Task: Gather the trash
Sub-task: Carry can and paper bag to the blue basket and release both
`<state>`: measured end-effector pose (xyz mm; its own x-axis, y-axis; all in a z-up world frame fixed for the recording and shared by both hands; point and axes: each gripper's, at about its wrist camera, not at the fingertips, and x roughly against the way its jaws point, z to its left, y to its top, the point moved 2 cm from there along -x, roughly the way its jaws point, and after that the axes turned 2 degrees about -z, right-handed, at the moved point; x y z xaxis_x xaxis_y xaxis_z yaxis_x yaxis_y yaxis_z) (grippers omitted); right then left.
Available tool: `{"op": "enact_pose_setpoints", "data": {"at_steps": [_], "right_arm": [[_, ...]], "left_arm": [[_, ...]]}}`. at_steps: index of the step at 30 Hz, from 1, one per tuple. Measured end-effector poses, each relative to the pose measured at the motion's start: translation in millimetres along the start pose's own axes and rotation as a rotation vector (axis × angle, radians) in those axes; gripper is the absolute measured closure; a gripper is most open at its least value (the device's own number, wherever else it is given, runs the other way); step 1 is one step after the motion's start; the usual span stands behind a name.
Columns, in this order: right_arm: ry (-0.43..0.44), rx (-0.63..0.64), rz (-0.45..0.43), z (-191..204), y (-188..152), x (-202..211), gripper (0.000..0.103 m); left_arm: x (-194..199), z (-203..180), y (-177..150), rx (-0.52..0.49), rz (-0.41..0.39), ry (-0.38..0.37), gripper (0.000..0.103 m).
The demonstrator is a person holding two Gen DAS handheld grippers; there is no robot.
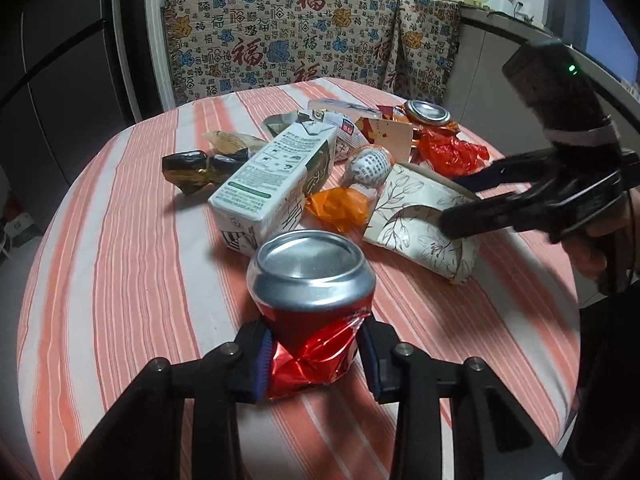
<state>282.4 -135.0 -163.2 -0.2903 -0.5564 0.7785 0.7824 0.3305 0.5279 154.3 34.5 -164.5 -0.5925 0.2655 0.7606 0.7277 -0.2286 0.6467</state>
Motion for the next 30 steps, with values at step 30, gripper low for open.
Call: {"op": "enact_pose_setpoints", "data": {"at_steps": [30], "right_arm": [[-0.433, -0.358, -0.269, -148.9, -134.7, 238.8, 0.065]], "left_arm": [[-43.5, -271.0, 111.4, -0.163, -0.001, -0.336, 0.068]]}}
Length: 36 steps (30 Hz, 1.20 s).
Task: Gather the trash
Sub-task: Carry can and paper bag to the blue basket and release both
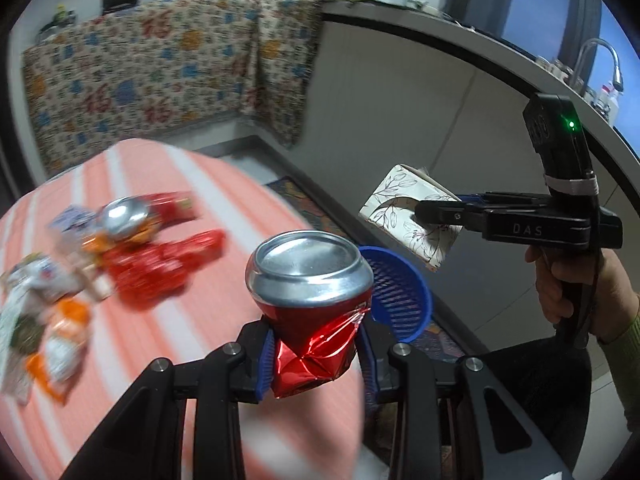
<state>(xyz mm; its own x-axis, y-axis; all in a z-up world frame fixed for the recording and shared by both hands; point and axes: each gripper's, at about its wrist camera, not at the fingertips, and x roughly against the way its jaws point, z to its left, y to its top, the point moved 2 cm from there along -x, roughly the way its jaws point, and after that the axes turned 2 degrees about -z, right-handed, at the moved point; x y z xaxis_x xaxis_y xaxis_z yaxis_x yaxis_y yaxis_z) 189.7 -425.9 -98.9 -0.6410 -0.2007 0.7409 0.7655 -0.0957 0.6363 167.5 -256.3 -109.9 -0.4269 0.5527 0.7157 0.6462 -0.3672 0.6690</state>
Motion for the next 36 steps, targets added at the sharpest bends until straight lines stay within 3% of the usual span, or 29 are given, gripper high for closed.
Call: {"op": "enact_pose_setpoints", "data": {"at_steps": [5, 9, 19, 24, 25, 26, 28, 34, 36], "right_arm": [[-0.128, -0.101, 0.039, -73.6, -6.2, 0.3, 0.065], [-0.183, -0.163, 0.065, -116.8, -16.5, -6.5, 0.065], [-0.200, -0.270, 0.105, -194.3, -38.6, -38.7, 0.064], [-0.178, -0.322, 0.104, -219.9, -51.2, -49.7, 0.061], [-0.168, -0.333, 0.100, -222.4, -53.4, -52.1, 0.058], [-0.162, -0.346, 0.095, -225.3, -55.1, -53.2, 0.057], [-0.146, -0.380, 0.078, -230.8, -59.6, -53.4, 0.048], [-0.215, -0.358, -0.027, -225.8, -51.0, -28.0, 0.043], [-0.256, -0.321, -0.092, -214.6, -42.7, -12.1, 0.031]], "left_arm": [[-79.5, -50.3, 29.9, -0.022, 0.077, -0.073, 0.068], [-148.1, -84.4, 42.2, -0.041, 0.142, -0.098, 0.068], [-258.8, -104.3, 40.7, -0.027, 0.257, -0.101, 0.068], [-275.1, -111.1, 29.4, -0.054, 0.261, -0.107, 0.067], [-280.3, -112.3, 27.8, -0.061, 0.259, -0.104, 0.059], [-285.7, -112.5, 26.5, -0.065, 0.263, -0.097, 0.041], [-285.1, -113.3, 26.0, -0.059, 0.249, -0.085, 0.034], [-256.2, -110.4, 38.2, -0.022, 0.165, -0.077, 0.034], [-235.4, -108.4, 43.1, -0.020, 0.122, -0.075, 0.034]]}}
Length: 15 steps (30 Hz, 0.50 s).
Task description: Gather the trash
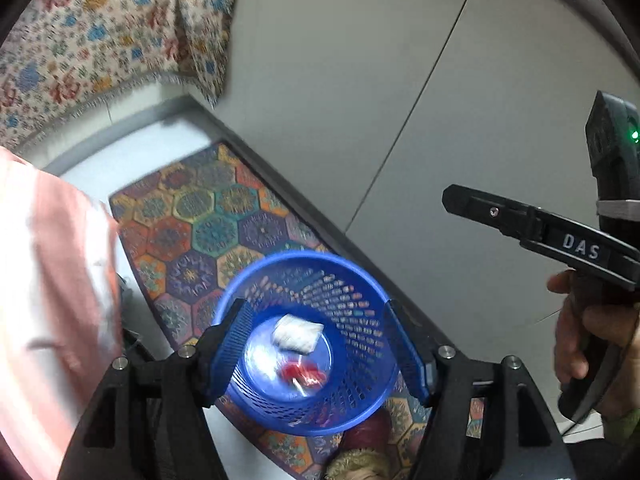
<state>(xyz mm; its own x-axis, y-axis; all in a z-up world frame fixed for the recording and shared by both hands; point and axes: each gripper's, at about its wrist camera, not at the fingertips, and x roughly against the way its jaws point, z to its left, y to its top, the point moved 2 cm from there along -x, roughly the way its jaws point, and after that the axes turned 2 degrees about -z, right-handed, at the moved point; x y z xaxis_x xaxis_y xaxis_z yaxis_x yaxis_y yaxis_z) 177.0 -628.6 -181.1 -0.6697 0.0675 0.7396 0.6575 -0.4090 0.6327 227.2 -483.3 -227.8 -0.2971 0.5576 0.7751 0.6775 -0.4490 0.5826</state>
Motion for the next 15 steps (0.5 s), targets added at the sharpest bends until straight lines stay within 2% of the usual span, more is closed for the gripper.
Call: {"op": "enact_pose_setpoints", "data": {"at_steps": [3, 8, 12, 15], "right_arm": [[-0.033, 0.067, -0.090, 22.3, 10.7, 24.9, 0.017], [-0.017, 0.192, -0.187, 85.1, 12.4, 69.0, 0.005], [0.076, 0.293, -0.201, 158.9, -8.5, 89.3, 0.003], [0.180, 0.355, -0.164, 220.2, -40.4, 91.6, 0.003]], "left_arm": [[48.7, 1.4, -0.2, -0.008, -0.070, 0.020, 0.034], [135.1, 17.1, -24.1, -0.003, -0.151, 0.065, 0.029], [191.1, 50.5, -60.4, 0.055, -0.171, 0.136, 0.027], [224.3, 89.2, -96.0, 0.110, -0.160, 0.235, 0.027]]}}
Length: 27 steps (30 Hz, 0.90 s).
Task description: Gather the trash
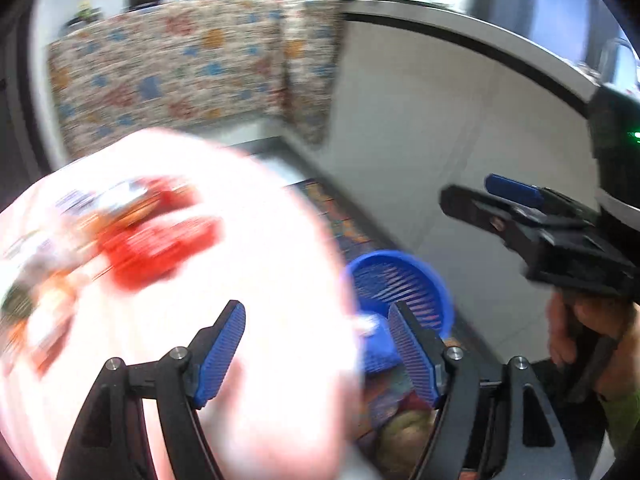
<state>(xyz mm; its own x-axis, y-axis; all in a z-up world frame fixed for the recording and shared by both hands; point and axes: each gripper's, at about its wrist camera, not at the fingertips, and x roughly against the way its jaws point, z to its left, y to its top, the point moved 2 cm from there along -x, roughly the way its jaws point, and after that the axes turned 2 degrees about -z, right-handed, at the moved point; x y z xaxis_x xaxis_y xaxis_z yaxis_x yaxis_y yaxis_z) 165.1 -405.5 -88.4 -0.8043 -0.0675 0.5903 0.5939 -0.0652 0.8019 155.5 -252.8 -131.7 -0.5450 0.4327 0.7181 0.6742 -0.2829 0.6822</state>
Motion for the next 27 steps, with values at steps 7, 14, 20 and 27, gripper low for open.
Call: {"op": "enact_pose_setpoints", "data": {"at_steps": [7, 14, 20, 27], "right_arm": [[0.194, 0.164, 0.145, 149.0, -44.8, -35.6, 0.003], [0.178, 0.247, 0.192, 219.7, -68.6, -69.3, 0.003], [0.107, 0.300, 0.230, 243.8, -77.4, -100.7, 0.003], [0.123, 0.253, 0.265, 237.6, -75.4, -111.1, 0.002]], "left_arm": [[42.2, 118.5, -60.8, 0.101, 0.059, 0.205, 0.027], [67.6, 201.6, -103.3, 0.203, 0.077, 0.304, 0.027], [62.9, 227.5, -105.2, 0.186, 0.059, 0.343, 0.019], [47.8, 242.1, -91.2, 0.178, 0.088, 0.344, 0.000]]}}
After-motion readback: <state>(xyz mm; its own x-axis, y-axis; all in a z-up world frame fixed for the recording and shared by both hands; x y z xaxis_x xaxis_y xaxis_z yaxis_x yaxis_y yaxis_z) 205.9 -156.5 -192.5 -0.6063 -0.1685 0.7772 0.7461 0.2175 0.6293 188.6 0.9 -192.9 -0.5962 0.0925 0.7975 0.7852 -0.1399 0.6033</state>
